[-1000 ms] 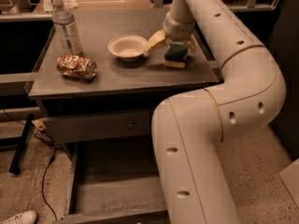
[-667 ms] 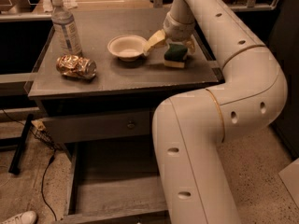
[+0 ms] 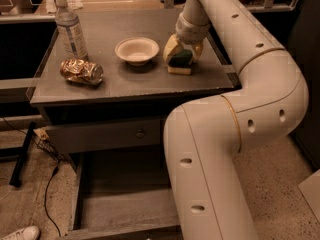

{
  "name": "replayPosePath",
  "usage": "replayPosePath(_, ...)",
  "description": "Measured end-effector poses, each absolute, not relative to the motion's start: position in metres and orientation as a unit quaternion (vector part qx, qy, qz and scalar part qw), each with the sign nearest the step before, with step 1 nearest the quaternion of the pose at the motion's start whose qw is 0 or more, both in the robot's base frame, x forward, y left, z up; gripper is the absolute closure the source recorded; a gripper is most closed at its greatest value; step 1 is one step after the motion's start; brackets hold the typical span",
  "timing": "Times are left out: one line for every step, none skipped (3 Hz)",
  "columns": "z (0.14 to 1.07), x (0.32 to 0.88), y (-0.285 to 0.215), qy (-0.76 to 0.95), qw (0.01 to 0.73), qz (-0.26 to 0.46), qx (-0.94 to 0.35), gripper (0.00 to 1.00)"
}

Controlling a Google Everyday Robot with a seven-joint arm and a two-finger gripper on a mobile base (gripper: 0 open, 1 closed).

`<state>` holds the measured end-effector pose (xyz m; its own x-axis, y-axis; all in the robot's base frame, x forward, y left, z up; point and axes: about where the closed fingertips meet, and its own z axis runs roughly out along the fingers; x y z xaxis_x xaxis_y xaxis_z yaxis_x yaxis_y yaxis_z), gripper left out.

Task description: Place sponge into middle drawer

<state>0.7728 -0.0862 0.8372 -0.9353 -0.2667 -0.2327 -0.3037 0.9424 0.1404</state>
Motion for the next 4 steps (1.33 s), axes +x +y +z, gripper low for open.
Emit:
replayPosePath(0.8372, 0.7728, -0.0861, 0.98, 0.106, 0.087, -0.146, 0.65)
replayPosePath(0.8372, 0.7728, -0.0861, 0.98, 0.106, 0.087, -0.146, 0.89)
replayPosePath(0.836, 0.7737, -0.0854, 0.98, 0.107, 0.09, -0.145, 1.0)
replayPosePath(0.833, 0.7758, -0.0836, 0.979, 0.108, 0.096, -0.143, 1.0)
